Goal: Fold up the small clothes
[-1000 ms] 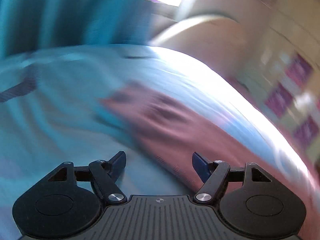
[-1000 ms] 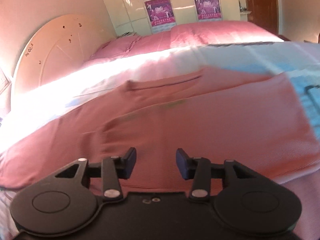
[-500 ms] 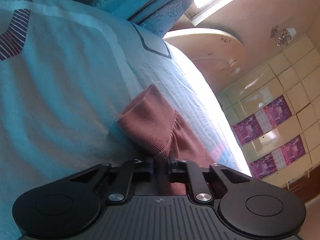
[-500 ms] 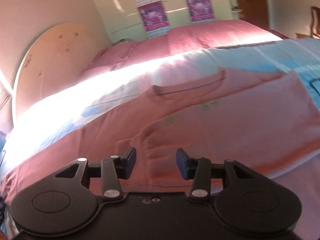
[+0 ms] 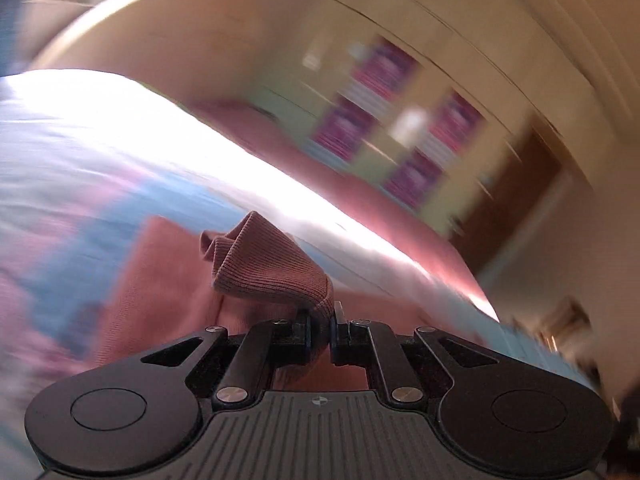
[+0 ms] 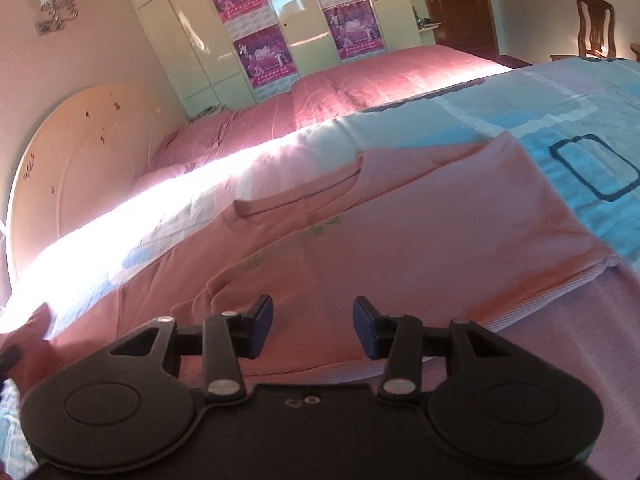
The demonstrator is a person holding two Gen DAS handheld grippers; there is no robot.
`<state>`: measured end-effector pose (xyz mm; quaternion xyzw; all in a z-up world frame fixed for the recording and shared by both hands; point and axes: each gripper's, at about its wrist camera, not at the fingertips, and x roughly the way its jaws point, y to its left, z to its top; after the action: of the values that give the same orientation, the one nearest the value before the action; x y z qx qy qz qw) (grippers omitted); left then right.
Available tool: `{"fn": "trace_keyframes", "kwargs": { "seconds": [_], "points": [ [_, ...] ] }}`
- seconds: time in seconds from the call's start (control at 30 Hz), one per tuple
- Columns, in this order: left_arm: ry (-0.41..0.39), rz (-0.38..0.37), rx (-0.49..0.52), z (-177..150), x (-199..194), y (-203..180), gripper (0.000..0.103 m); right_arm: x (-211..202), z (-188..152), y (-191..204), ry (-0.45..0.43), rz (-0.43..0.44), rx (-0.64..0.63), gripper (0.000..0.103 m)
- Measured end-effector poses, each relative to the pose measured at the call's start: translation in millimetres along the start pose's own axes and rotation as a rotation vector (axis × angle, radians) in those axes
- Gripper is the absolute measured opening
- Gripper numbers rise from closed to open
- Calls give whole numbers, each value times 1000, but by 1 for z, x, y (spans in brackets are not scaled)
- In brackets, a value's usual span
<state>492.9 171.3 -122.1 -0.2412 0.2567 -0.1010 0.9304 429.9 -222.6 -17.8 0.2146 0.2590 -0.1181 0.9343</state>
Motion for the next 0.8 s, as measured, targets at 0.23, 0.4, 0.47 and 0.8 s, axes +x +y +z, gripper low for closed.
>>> {"fn": "trace_keyframes", "kwargs": {
  "seconds": [0.23,0.4,0.47,0.8],
  "points": [
    [198,-77,216,-45,75,-143,8,-4,8,-40,4,23,74,45],
    [358,-101,347,-92,117,-199,43,1,13,-68,34,83,130,72],
    [319,-129,342,-90,104,-206,52,3,15,-71,43,123,124,64],
    [183,218,342,-69,-10,-89,53,52,12,-44,176,177,29,46]
  ]
}}
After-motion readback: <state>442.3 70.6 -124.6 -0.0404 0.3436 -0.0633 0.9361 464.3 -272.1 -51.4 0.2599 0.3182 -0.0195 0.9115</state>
